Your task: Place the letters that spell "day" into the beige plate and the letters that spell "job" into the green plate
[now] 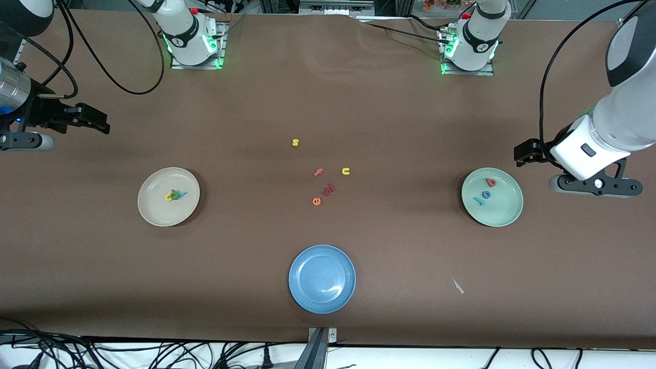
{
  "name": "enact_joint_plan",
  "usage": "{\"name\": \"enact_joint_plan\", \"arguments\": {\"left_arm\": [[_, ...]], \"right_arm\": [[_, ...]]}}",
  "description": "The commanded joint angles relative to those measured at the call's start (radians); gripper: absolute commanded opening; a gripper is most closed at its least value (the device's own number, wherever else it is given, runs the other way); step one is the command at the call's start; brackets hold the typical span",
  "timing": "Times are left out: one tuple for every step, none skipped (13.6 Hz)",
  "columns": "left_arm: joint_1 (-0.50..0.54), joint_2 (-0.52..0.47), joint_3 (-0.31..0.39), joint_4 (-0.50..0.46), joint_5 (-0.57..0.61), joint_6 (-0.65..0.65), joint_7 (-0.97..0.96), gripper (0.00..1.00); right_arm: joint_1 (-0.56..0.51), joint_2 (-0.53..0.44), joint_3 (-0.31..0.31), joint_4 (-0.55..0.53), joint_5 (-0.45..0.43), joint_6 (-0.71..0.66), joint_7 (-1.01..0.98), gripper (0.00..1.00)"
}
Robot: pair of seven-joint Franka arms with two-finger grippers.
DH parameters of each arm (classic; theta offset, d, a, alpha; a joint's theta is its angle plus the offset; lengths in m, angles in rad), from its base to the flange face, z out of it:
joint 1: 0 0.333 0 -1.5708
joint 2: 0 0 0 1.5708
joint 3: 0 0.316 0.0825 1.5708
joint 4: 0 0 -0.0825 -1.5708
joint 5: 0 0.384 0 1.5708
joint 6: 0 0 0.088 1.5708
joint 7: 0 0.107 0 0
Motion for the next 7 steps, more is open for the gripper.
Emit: {"name": "enact_joint_plan", "arguments": {"left_arm": [[-0.086,-0.035,0.133,-0.005,-0.056,-0.005,0.076,1.00],[-0.142,-0.048,0.214,-0.008,-0.105,-0.005,0.107,1.00],[-0.187,-0.065,0.305,-0.017,-0.159,-0.003,0.121,1.00],[-0.225,-0.085,0.388,-0.032,-0.208,0.009,0.135,1.00],[-0.264,-0.123,0.451,-0.085,-0.228,0.033,0.159,1.00],[-0.284,-0.156,0.473,-0.135,-0.228,0.056,0.184,1.00],[-0.289,-0.192,0.483,-0.193,-0.228,0.088,0.184,1.00]], "right_arm": [[-0.005,0.003,0.004,0.016,0.017,-0.010,0.003,1.00],[-0.005,0.003,0.002,0.016,0.017,-0.011,0.003,1.00],[-0.005,0.003,0.002,0.016,0.017,-0.011,0.003,1.00],[-0.006,0.003,0.002,0.016,0.017,-0.011,0.003,1.00],[-0.006,0.003,0.002,0.016,0.017,-0.013,0.003,1.00],[-0.006,0.003,0.002,0.016,0.017,-0.013,0.003,1.00],[-0.006,0.003,0.002,0.016,0.017,-0.013,0.003,1.00]]}}
